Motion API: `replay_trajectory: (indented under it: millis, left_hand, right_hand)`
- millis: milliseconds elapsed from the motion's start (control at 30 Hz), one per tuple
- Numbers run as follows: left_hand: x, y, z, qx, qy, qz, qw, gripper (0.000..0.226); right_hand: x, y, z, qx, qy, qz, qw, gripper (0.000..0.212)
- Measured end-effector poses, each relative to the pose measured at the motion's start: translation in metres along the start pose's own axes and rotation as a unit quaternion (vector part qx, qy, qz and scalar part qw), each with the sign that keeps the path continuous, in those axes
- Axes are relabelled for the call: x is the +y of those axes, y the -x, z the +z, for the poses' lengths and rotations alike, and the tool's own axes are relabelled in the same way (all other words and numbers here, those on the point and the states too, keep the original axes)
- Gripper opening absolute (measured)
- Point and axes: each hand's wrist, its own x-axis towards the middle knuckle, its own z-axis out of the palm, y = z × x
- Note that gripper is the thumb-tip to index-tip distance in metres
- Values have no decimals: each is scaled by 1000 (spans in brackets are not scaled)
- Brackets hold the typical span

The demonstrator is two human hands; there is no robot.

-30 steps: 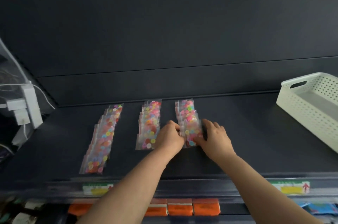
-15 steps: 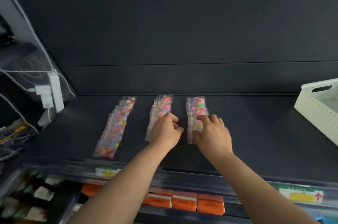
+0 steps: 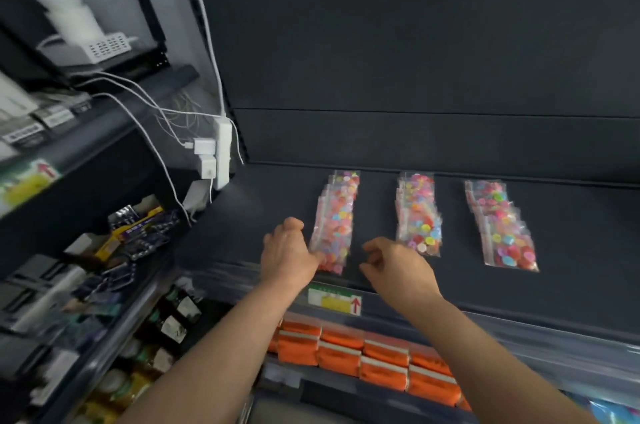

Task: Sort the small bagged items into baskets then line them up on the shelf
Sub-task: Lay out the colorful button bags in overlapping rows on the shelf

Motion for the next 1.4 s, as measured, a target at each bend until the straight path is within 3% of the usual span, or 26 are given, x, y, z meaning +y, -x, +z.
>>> replay_trajectory:
  millis: [133, 267, 600, 900, 1167, 1333, 1400]
  left_hand:
    - [-14, -10, 0, -83, 47, 15, 995, 71]
    - [-16, -14, 1, -103, 90, 20, 990, 65]
    - [-16, -20, -1, -91, 121, 57, 987, 2]
    - [49, -17, 28, -140, 213, 83, 963, 4]
    - [95, -6, 65, -155, 189, 87, 966, 20]
    - [98, -2, 65, -108, 139, 114, 978, 51]
    - [100, -2, 63, -82, 140, 118, 980, 51]
  right_hand:
    - [-22, -1, 19, 2, -5, 27, 1000, 41]
    - [-33, -2, 30, 26, -29, 65, 997, 47]
    - [-36, -7, 33, 25, -106, 126, 986, 47]
    - [18, 4, -12, 120, -249, 180, 944, 24]
    - [63, 7, -35, 147, -204, 188, 949, 40]
    - [72, 10, -36, 140, -158, 169, 963, 42]
    - [76, 12, -39, 142, -169, 165, 961, 40]
